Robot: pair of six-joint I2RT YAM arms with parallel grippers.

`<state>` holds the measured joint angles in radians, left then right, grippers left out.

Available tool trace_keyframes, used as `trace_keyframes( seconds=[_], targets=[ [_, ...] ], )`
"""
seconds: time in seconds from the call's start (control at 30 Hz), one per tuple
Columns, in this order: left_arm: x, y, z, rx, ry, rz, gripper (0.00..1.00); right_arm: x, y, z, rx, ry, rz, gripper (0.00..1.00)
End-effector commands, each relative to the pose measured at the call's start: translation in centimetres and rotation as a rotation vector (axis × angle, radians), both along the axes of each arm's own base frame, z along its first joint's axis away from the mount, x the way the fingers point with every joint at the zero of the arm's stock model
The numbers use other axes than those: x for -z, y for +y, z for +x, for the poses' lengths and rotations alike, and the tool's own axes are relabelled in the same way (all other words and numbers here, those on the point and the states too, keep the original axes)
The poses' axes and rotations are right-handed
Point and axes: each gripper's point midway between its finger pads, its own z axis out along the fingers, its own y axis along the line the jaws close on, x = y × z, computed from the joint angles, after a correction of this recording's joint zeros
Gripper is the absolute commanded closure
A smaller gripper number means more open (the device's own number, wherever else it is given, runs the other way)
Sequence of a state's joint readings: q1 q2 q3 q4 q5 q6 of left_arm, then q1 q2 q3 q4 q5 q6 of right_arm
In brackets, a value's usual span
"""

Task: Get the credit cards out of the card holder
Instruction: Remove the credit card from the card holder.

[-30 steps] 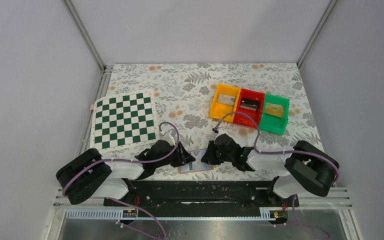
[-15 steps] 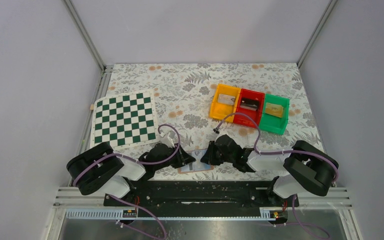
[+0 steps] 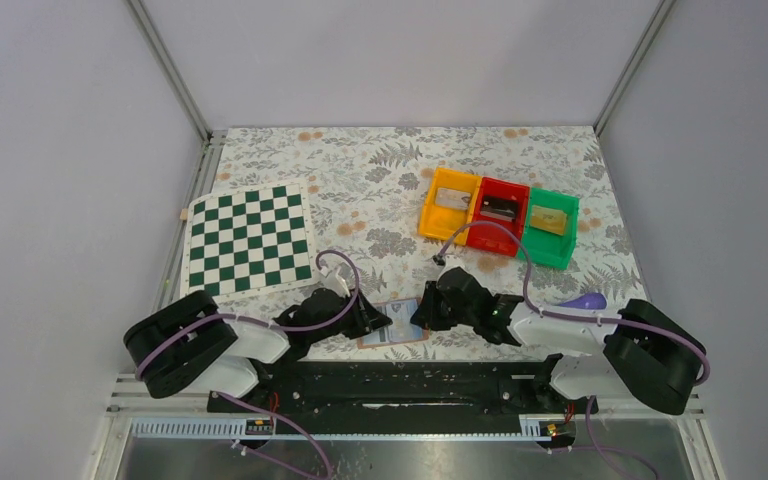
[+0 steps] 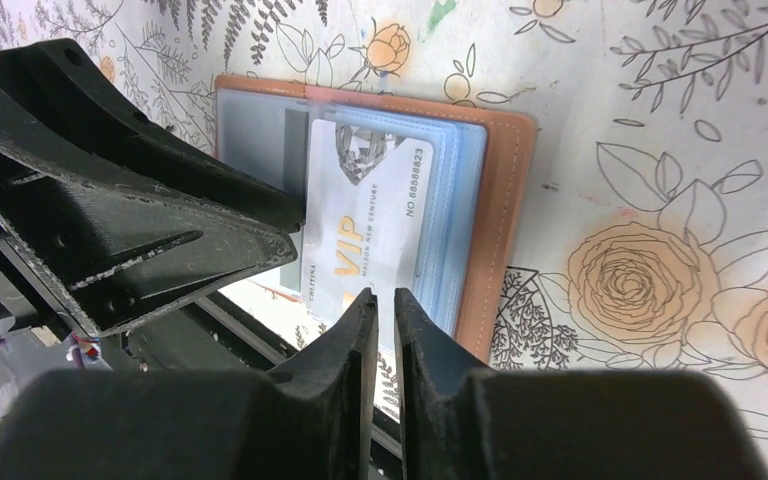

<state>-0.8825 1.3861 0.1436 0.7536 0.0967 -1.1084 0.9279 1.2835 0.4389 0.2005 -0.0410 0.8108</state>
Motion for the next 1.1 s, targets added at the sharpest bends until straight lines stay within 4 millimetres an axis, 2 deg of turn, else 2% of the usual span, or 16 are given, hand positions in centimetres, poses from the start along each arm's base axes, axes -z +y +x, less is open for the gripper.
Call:
trace_keyframes(
  seconds=[0.0,0.1,0.33,0.53,0.7,0.93,1.07],
  targets=[
    [0.6,0.7,0.8,-0.038,-0.025,0.081,0.68,-1.1,-0.6,1.3,0.018,-0.059,-0.056,0.81],
    [0.6,0.5,0.7,-0.024,-0.022,0.08,0.68,-0.9,-0.1,1.4,0.006,-0.051,-0.055,0.8],
    [0.8,-0.1,0.3,-0.002,-0.009,0.059,0.67,1.6,-0.3,1.8,0.007,-0.032,-0.122,0.78],
    [0.4,-0.6,0.2,0.017,-0.018,0.039,0.67,3.2,0.4,0.4,-0.008,0.041,-0.062,0.81],
    [-0.3,-1.0,0.1,0.033,-0.031,-0.002,0.67,4.3,0.1,-0.4,-0.004,0.074,-0.055,0.83],
    [-0.7,-0.9,0.0,0.022,-0.034,-0.024,0.82,4.6,-0.4,-0.5,0.009,0.078,-0.061,0.84],
    [-0.7,-0.6,-0.2,0.013,-0.022,-0.034,0.84,5.1,-1.0,-0.4,0.022,0.071,-0.082,0.86]
  ],
)
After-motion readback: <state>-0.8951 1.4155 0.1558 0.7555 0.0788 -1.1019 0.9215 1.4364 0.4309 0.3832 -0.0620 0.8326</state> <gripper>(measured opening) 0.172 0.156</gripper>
